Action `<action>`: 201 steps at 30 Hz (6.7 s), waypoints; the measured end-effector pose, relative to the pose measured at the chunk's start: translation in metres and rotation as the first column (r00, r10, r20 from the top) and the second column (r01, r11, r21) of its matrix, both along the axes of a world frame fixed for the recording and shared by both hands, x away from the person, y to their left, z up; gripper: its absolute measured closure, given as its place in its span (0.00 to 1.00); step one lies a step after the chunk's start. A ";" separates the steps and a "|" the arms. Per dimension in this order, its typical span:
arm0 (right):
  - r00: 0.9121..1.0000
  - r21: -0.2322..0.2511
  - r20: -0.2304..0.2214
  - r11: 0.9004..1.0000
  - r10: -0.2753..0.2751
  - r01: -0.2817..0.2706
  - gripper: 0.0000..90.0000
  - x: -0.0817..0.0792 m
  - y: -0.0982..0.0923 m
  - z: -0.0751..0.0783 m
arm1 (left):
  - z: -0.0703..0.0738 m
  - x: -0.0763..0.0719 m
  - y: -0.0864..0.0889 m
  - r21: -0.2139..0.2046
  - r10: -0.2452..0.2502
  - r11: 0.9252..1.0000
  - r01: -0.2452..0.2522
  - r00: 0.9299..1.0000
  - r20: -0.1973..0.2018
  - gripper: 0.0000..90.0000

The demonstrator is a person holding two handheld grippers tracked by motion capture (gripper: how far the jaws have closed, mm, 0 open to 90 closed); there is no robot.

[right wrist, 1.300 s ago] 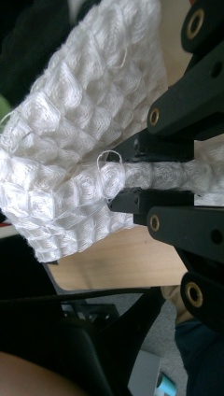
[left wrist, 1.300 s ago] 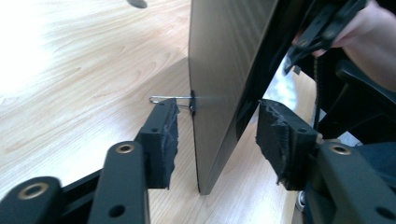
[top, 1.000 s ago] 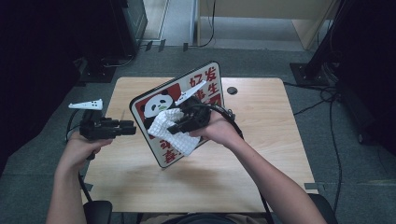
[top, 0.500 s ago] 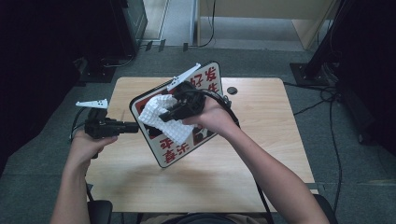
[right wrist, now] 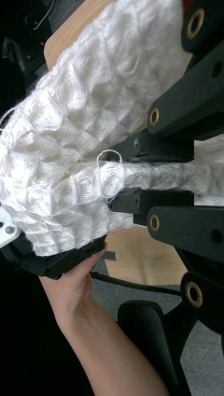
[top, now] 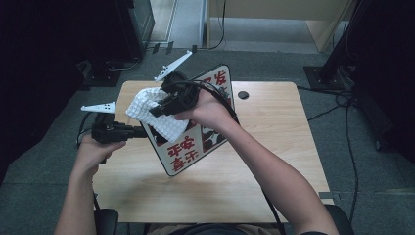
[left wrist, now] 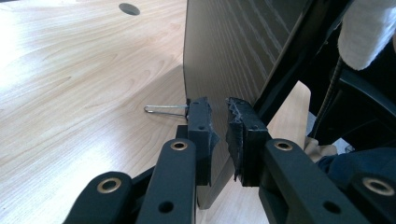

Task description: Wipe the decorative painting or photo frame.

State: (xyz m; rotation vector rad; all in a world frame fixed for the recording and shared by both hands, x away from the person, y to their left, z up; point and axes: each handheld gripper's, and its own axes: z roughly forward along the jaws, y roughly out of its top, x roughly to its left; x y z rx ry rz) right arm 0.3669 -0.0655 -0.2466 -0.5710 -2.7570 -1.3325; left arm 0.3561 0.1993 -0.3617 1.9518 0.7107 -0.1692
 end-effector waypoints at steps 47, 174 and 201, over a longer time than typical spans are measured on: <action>0.998 -0.018 -0.057 0.999 0.030 -0.031 0.88 -0.006 0.004 -0.056 | 0.004 -0.002 -0.001 0.006 -0.002 1.000 0.002 1.000 0.008 0.86; 0.975 -0.049 -0.182 0.989 0.128 -0.139 0.89 -0.052 -0.007 -0.136 | -0.003 0.002 0.009 0.044 0.073 0.996 -0.073 0.997 -0.006 0.44; 0.962 -0.011 -0.135 0.971 0.236 -0.240 0.89 -0.053 0.039 -0.076 | 0.004 -0.007 0.036 0.037 0.111 0.993 -0.110 0.994 -0.001 0.40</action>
